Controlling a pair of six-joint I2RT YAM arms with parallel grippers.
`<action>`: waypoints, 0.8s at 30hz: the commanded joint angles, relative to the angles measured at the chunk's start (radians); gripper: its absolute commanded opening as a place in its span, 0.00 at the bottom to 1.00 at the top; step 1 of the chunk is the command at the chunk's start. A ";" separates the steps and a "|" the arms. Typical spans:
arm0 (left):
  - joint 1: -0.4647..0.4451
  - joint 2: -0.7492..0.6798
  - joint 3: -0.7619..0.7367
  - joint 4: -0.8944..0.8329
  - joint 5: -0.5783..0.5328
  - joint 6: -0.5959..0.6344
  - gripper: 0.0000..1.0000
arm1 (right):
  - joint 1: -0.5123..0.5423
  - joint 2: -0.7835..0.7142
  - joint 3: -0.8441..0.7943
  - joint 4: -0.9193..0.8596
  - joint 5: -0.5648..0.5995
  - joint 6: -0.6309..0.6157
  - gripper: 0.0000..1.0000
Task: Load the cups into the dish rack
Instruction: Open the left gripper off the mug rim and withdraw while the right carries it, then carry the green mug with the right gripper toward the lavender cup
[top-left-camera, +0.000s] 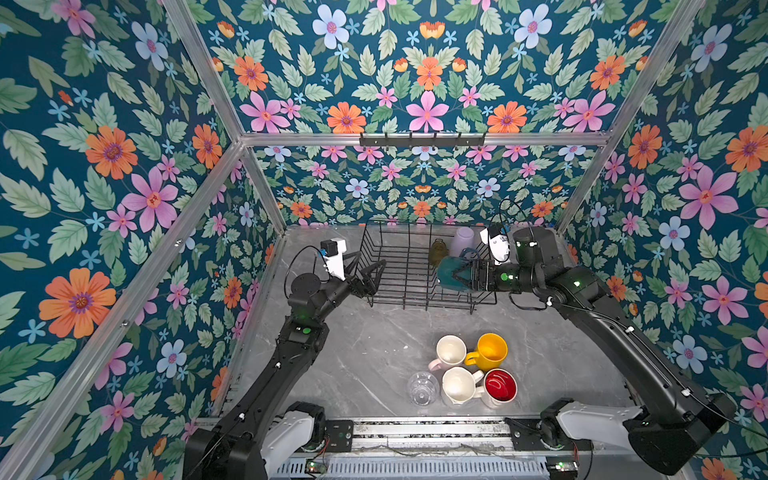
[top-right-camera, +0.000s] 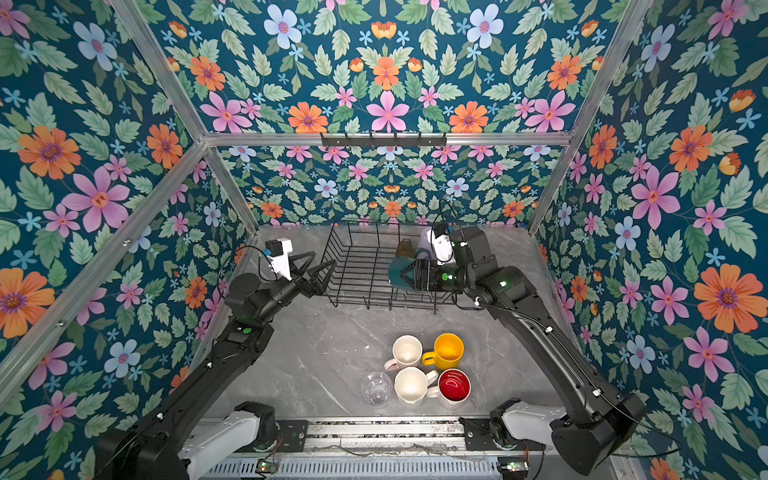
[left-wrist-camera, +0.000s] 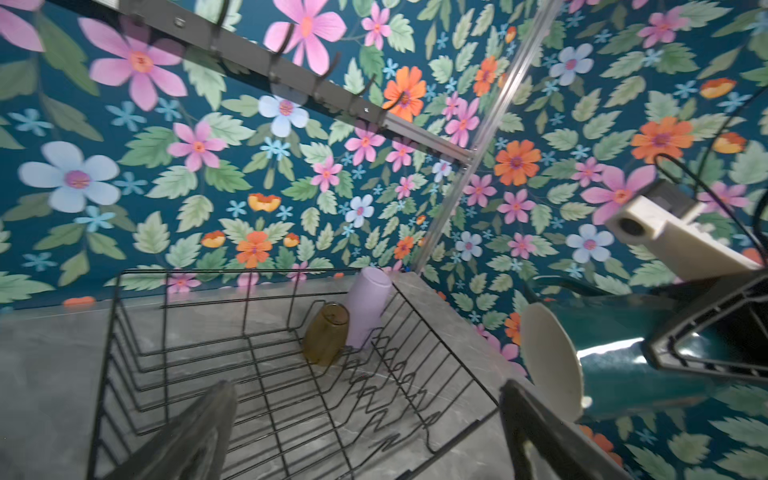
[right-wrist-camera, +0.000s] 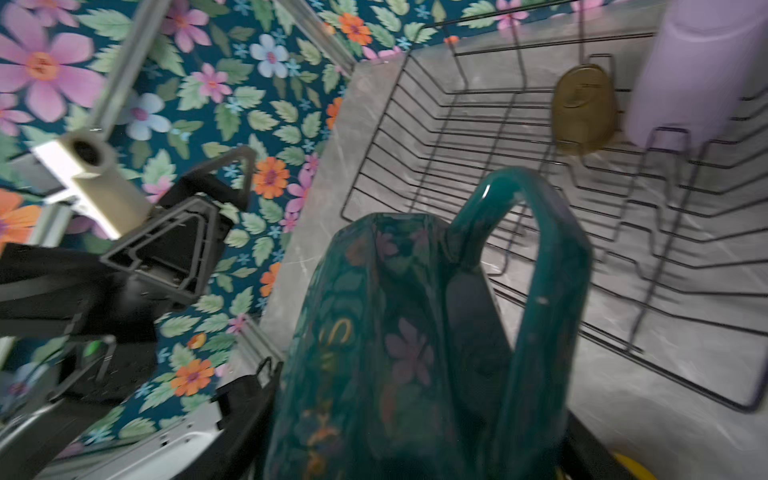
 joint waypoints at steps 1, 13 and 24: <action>0.000 -0.030 0.010 -0.070 -0.104 0.064 1.00 | 0.001 0.033 0.053 -0.074 0.161 -0.074 0.00; 0.000 -0.160 -0.011 -0.175 -0.194 0.104 1.00 | -0.034 0.229 0.217 -0.213 0.321 -0.227 0.00; 0.001 -0.216 -0.020 -0.219 -0.232 0.115 1.00 | -0.095 0.376 0.297 -0.209 0.340 -0.423 0.00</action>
